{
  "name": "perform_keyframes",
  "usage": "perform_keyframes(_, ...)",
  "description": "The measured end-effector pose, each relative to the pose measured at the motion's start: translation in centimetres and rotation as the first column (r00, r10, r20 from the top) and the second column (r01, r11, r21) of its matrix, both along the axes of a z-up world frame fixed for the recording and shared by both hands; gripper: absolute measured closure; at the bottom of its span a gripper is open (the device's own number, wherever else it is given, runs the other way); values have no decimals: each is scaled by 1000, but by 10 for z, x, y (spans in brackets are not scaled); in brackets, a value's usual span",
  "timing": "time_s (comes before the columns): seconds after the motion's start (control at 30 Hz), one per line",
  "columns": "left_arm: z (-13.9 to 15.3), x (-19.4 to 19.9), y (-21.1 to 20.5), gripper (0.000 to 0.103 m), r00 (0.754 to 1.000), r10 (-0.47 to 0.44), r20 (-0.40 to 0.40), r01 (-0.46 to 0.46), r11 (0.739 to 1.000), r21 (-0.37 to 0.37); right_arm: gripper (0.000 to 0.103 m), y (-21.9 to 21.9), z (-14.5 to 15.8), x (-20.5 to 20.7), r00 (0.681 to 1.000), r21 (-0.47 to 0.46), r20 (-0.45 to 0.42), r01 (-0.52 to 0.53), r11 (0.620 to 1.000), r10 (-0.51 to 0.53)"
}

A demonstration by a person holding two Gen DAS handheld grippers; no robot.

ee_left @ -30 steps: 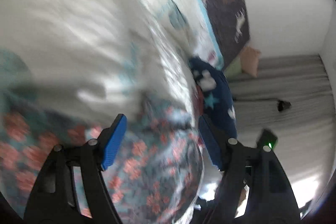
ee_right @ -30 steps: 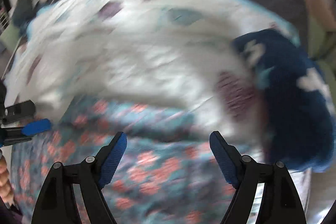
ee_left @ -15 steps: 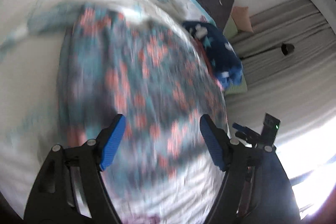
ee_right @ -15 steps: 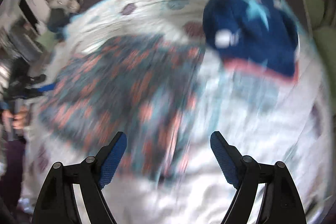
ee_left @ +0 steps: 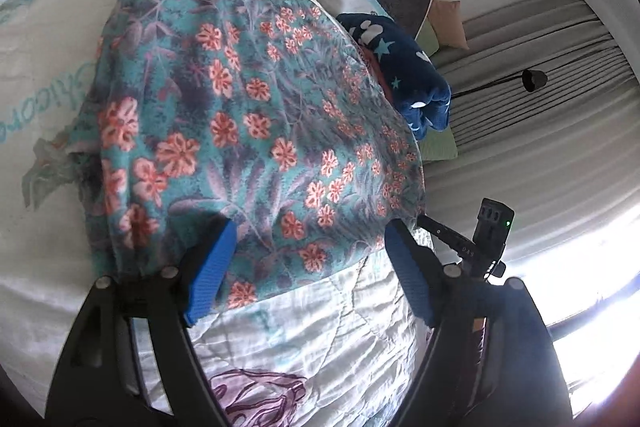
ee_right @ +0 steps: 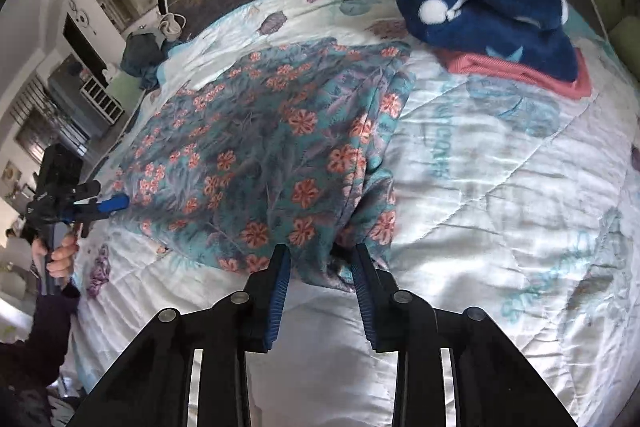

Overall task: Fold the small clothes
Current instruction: 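Open both tools and lift them above the folded garment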

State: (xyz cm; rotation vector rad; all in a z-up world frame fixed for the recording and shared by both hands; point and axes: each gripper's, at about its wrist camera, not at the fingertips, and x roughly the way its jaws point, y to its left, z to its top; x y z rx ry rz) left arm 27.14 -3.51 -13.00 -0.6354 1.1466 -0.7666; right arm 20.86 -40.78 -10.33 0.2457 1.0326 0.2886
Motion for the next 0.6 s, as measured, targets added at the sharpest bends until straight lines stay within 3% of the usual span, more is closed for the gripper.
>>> perform_keyframes(0.23,0,-3,-8,26,998,0,61,-5,996,85,100,-29,3,-9,997,-35,9,74,997,-74)
perform_keyframes(0.33,0,-3,-9,26,998,4,64,-9,996,84,101,-43,-6,-11,992,-154,-35,116,981,-123)
perform_keyframes(0.4,0,-3,-6,26,999,17,49,-21,998,66,101,-55,-16,-16,986,-109,-65,143,984,-151)
perform_keyframes(0.5,9,-4,6,26,999,51,11,-52,996,74,97,-62,-8,-27,983,-37,-23,184,982,-185)
perform_keyframes(0.6,32,-9,32,25,989,107,102,-116,990,80,72,-52,20,-35,974,-56,50,222,974,-219)
